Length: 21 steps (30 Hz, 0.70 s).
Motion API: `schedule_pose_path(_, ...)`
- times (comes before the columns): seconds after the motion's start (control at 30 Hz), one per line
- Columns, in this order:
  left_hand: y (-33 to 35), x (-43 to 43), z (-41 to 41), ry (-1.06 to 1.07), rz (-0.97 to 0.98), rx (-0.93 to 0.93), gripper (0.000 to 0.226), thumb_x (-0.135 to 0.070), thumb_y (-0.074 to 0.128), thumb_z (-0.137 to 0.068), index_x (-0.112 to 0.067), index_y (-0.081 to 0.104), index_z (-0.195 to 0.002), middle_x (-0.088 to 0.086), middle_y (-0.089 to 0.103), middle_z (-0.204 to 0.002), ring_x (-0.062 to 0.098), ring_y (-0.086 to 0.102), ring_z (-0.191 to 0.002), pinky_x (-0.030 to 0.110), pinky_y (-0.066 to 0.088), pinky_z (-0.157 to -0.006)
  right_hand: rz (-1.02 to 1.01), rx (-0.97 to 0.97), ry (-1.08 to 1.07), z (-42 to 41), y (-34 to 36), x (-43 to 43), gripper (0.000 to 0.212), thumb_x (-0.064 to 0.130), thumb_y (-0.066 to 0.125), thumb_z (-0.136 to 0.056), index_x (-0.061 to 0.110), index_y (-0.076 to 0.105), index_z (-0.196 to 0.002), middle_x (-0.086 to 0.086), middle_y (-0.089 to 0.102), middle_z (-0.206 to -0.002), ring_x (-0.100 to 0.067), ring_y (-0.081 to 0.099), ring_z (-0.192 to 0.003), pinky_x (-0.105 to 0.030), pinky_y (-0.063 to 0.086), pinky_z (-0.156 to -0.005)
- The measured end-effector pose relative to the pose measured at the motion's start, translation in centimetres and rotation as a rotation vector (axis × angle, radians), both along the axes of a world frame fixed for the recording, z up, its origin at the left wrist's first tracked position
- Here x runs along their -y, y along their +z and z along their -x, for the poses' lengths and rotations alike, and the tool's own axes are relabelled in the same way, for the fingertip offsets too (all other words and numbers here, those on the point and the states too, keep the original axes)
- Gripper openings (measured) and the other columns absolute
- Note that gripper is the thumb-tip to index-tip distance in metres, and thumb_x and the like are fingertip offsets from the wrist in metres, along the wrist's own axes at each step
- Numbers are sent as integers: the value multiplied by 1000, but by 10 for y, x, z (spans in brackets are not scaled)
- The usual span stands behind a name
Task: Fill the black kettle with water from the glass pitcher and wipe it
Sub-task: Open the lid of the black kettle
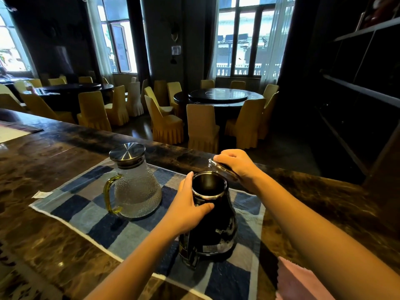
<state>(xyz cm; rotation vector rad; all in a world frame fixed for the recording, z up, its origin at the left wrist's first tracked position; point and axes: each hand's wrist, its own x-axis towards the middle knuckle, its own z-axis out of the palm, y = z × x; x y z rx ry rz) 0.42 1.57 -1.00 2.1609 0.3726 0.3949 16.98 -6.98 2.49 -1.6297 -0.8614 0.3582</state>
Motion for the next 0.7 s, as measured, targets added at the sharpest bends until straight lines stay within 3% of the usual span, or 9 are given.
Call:
schedule_pose_path(0.13,0,-1,0,9,-5,3,94,-20,70,-81,-16,6,-149,3,21,-154,0,20,-120,15,17,-96,80,177,-218,-16,-22,37,37,21,70,-83,4,52,-55,-12,42,-56,-16,40,-53,-24,33,-50)
schedule_pose_path(0.2,0,0,0,11,7,10,93,-18,70,-81,-16,8,-149,5,22,-153,5,24,-125,16,19,-96,185,216,-306,-27,-44,63,43,28,73,-81,10,50,-49,-6,45,-51,-13,42,-50,-25,34,-50)
schedule_pose_path(0.3,1,1,0,2,10,25,88,-16,70,-81,-16,13,-147,7,26,-151,4,25,-117,17,22,-94,425,210,-442,-40,-76,103,46,36,74,-78,19,50,-44,7,52,-45,-7,50,-48,-21,39,-49)
schedule_pose_path(0.47,0,4,0,5,32,39,85,-14,70,-81,-15,17,-146,9,29,-150,4,27,-114,18,24,-93,735,201,-513,-39,-116,146,33,33,70,-78,19,54,-53,3,65,-57,-16,64,-60,-36,50,-58)
schedule_pose_path(0.6,0,3,-1,26,59,41,88,-15,70,-81,-15,13,-147,8,27,-151,17,31,-133,21,23,-95,819,240,-510,-32,-124,153,29,32,69,-80,20,53,-59,4,62,-63,-13,60,-63,-30,42,-52)
schedule_pose_path(0.7,1,4,-1,28,65,38,87,-14,70,-81,-16,14,-147,9,27,-151,18,31,-134,22,25,-96,828,256,-521,-30,-125,153,27,32,68,-81,20,53,-63,2,63,-68,-16,61,-68,-32,44,-57)
